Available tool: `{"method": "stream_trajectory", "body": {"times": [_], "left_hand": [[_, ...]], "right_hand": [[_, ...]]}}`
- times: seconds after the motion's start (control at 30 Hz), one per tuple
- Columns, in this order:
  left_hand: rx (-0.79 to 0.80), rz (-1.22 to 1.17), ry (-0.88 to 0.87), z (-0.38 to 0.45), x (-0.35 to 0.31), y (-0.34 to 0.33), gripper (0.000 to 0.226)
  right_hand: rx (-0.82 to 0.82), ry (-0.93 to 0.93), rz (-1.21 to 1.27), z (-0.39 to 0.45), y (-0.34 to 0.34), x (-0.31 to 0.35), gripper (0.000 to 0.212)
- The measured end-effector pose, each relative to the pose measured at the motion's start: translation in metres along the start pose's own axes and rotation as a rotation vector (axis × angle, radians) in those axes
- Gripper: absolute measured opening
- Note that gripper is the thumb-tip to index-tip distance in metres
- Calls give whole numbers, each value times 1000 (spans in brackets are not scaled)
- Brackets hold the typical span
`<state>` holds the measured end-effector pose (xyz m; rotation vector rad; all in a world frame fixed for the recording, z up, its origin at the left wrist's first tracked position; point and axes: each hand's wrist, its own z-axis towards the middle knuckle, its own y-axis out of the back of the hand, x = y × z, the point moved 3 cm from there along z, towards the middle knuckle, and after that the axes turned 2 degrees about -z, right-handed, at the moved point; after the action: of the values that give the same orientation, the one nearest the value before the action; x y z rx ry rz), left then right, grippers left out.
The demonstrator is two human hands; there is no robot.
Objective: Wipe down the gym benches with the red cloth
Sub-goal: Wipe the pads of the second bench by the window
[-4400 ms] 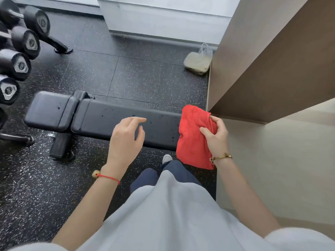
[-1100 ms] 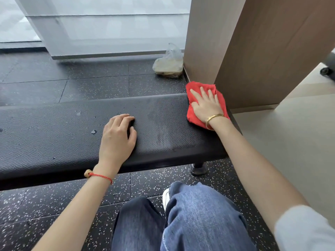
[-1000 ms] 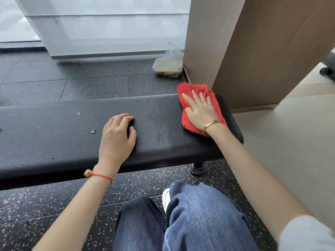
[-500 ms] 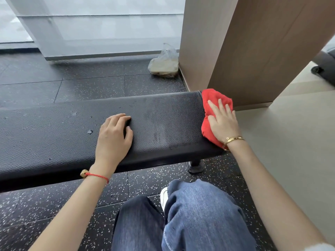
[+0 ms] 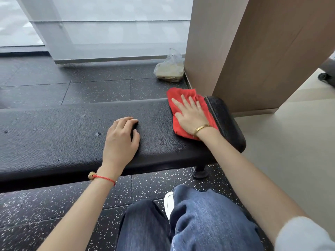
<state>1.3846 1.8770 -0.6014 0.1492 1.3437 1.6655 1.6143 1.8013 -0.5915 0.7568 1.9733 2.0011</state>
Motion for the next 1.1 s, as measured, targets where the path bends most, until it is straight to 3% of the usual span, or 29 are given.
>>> {"method": "stream_trajectory", "body": {"times": [0.17, 0.23, 0.33, 0.43, 0.57, 0.7, 0.83, 0.97, 1.1], "left_hand": [[20, -7, 6, 1, 1, 1, 31], [23, -7, 4, 1, 1, 2, 32], [21, 2, 5, 0, 0, 2, 31], [18, 2, 15, 0, -1, 3, 31], [17, -4, 15, 1, -1, 2, 31], [10, -7, 8, 1, 0, 1, 31], [11, -4, 12, 1, 0, 2, 31], [7, -2, 25, 1, -2, 4, 31], [9, -11, 12, 2, -2, 3, 30]], "right_hand": [[-47, 325, 11, -75, -14, 24, 57], [-37, 286, 30, -80, -8, 1, 56], [-23, 85, 15, -47, 3, -26, 55], [-16, -15, -19, -8, 6, -8, 55], [-20, 157, -21, -17, -5, 37, 57], [-67, 348, 16, -78, -10, 30, 57], [-22, 224, 52, -65, 0, -8, 56], [-16, 1, 6, -4, 4, 17, 55], [-49, 225, 2, -29, -15, 64, 58]]}}
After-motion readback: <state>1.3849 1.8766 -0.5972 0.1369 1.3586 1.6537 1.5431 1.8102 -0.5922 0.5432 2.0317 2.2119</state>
